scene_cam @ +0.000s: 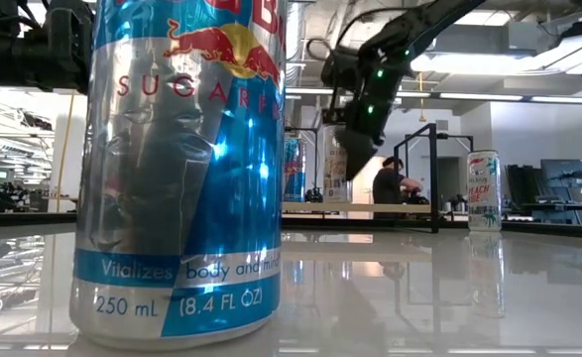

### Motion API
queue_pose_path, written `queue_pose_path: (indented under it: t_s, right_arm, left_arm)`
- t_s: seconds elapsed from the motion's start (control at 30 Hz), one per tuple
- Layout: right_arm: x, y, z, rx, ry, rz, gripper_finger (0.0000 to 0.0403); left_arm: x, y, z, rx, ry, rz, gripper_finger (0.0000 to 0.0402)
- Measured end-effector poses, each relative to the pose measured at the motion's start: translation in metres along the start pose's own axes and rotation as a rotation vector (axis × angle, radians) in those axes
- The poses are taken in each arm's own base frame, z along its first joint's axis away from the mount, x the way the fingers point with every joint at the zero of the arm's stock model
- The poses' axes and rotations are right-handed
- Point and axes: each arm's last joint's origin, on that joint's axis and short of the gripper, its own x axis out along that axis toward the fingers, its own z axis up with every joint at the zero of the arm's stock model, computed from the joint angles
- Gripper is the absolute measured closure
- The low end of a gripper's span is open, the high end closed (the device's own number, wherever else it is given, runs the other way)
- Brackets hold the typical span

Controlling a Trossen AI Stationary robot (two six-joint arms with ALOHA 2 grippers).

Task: Place canned beverage on shelf
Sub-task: Put the top white-yellow soda can on the shelf

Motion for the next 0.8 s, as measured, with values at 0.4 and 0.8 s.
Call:
queue_pose_path:
  t_s: [0.4, 0.8]
  right_arm:
    - [0.005, 0.001, 0.001, 0.000, 0.004, -0.036, 0.0382]
    - [-0.003, 0.002, 0.007, 0.034, -0.060, -0.087, 0.0382]
  left_arm:
    - [0.000, 0.000, 0.000, 0.008, 0.001, 0.002, 0.0009]
    - [0.000, 0.000, 0.000, 0.009, 0.001, 0.004, 0.0009]
